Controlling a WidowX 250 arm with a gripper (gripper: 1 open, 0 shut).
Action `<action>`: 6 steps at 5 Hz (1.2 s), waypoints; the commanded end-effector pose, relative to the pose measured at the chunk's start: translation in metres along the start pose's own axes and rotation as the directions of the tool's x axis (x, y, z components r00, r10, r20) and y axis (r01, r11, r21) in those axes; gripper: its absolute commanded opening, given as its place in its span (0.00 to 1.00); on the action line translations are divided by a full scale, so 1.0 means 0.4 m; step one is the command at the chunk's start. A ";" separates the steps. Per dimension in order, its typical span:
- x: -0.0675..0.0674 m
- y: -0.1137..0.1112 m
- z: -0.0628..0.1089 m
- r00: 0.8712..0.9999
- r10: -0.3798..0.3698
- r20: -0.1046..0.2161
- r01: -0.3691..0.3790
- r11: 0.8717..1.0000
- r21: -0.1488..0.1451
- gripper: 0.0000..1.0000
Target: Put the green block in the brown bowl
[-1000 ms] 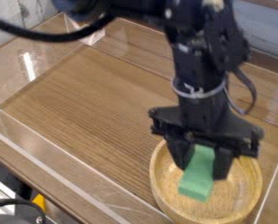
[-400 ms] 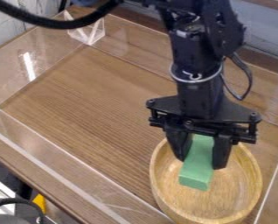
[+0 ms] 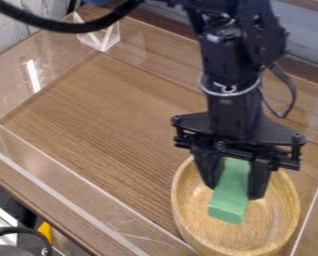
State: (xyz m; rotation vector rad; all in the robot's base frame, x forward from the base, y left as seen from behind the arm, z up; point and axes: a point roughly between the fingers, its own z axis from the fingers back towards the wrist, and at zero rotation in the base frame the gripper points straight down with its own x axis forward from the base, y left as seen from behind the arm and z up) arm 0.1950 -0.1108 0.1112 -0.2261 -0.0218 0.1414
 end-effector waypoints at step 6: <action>-0.016 -0.027 -0.045 0.994 -0.111 0.010 0.111 0.994 -0.014 1.00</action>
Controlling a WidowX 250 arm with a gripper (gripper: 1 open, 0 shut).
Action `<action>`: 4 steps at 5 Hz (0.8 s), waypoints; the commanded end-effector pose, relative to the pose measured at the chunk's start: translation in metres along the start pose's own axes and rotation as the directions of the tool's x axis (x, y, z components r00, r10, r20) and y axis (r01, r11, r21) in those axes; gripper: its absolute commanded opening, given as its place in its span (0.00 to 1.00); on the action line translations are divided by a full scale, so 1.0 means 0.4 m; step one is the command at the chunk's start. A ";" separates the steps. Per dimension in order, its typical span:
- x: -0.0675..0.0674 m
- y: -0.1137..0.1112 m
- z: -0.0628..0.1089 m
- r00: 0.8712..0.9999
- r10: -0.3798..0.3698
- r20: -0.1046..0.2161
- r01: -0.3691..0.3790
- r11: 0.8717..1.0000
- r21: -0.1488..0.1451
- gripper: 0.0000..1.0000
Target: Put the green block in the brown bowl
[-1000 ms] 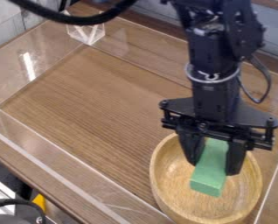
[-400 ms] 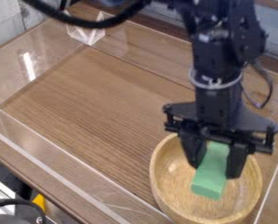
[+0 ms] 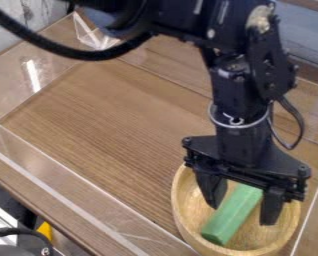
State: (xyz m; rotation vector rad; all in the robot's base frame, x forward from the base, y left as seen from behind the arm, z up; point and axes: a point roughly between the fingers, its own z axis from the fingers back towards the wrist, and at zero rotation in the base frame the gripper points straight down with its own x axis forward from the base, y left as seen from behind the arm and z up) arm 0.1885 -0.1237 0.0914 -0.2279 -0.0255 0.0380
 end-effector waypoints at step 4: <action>0.001 -0.033 0.016 0.992 -0.125 0.014 0.125 0.992 0.004 1.00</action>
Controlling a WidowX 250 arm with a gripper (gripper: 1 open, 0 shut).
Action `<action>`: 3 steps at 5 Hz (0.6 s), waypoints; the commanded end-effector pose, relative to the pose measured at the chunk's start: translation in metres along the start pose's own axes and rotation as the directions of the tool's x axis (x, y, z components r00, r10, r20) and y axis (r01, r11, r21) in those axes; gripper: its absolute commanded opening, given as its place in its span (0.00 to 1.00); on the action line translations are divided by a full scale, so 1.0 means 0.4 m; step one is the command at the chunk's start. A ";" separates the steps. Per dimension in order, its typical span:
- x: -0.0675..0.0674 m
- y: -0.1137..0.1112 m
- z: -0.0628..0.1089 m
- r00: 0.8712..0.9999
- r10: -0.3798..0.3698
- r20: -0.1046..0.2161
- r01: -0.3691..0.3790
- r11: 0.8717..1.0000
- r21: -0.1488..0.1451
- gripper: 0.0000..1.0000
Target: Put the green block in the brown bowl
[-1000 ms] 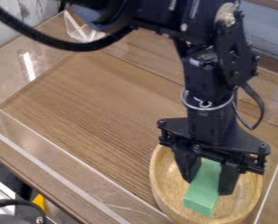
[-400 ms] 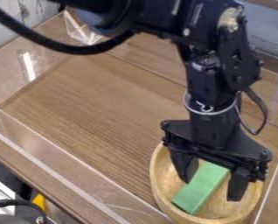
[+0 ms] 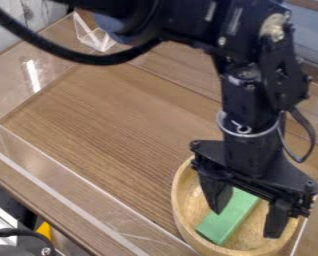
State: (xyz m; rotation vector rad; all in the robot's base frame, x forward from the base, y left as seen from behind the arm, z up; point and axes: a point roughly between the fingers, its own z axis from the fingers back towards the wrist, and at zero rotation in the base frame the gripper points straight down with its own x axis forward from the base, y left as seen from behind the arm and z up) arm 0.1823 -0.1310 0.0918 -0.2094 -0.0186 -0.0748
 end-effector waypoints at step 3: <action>0.083 0.069 0.033 0.995 0.046 0.083 -0.045 0.999 -0.004 1.00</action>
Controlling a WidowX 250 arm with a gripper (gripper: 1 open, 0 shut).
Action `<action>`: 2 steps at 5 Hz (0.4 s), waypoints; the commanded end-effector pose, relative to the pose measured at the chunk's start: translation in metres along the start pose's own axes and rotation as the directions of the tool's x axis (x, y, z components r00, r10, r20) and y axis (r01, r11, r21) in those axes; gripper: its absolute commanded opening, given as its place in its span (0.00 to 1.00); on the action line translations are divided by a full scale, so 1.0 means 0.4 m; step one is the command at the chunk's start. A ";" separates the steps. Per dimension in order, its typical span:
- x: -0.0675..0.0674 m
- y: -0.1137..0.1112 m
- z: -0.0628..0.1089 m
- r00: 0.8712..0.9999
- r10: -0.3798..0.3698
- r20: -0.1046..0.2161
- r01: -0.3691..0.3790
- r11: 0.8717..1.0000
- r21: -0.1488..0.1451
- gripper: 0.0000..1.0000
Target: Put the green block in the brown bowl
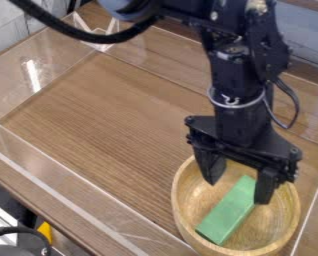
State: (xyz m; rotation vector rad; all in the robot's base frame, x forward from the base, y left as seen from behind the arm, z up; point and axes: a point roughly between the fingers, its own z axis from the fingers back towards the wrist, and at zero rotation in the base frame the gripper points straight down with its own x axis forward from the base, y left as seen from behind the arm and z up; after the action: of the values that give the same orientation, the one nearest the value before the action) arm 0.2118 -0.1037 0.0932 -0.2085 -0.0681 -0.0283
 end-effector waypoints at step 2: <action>0.022 0.019 0.000 0.998 0.038 0.047 -0.038 0.999 0.000 0.00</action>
State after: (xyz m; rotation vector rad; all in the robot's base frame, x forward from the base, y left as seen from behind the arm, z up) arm 0.2160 -0.0957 0.0844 -0.1999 -0.0800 0.0190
